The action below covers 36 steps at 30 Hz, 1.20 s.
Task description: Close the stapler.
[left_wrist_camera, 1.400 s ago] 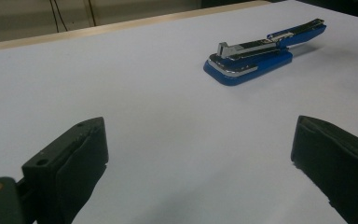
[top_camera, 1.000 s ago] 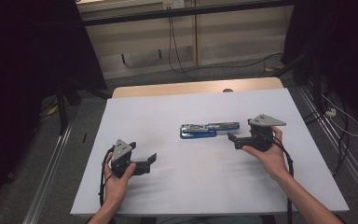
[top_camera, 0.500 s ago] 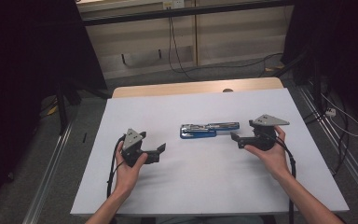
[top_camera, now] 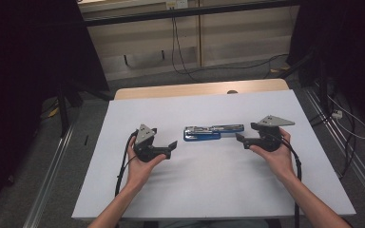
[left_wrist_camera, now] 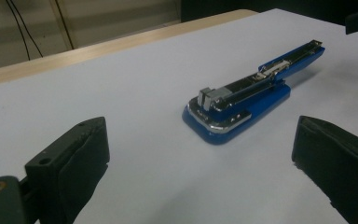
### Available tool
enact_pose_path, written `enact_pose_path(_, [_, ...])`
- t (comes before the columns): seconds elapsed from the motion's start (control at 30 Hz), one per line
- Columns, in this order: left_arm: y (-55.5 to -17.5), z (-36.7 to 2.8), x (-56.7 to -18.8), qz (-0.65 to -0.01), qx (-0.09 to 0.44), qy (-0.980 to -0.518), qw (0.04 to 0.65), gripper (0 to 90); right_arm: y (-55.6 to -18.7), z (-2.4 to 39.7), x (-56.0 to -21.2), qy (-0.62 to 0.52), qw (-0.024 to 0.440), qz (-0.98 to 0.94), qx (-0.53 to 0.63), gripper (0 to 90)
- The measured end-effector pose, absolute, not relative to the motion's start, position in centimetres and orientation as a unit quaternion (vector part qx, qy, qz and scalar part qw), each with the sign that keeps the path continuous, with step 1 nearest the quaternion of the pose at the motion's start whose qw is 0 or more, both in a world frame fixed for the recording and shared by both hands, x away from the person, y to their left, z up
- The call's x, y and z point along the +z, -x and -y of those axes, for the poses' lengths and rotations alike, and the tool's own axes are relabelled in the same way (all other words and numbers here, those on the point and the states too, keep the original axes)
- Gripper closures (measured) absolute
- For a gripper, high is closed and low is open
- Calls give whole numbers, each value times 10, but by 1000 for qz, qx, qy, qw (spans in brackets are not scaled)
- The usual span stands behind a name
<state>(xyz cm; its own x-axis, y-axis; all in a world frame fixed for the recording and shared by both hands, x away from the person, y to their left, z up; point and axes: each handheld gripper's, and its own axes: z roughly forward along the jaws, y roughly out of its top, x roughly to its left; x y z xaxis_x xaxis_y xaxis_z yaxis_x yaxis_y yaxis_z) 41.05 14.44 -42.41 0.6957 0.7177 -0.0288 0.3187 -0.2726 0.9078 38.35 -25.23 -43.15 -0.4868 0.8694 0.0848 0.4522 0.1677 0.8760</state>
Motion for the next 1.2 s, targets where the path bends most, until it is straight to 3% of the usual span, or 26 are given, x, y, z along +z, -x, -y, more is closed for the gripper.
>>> enact_pose_path(0.73, [-434,-118,-427,-341,185,-780,491,61,-384,253,-435,-455,221,-733,455,268])
enact_pose_path(0.87, [-433,-117,-428,-337,186,-785,485,69,-383,252,-437,-455,215,-737,452,317])
enact_pose_path(1.2, [-433,-110,-430,-338,178,-783,491,115,-382,253,-440,-452,211,-742,448,563])
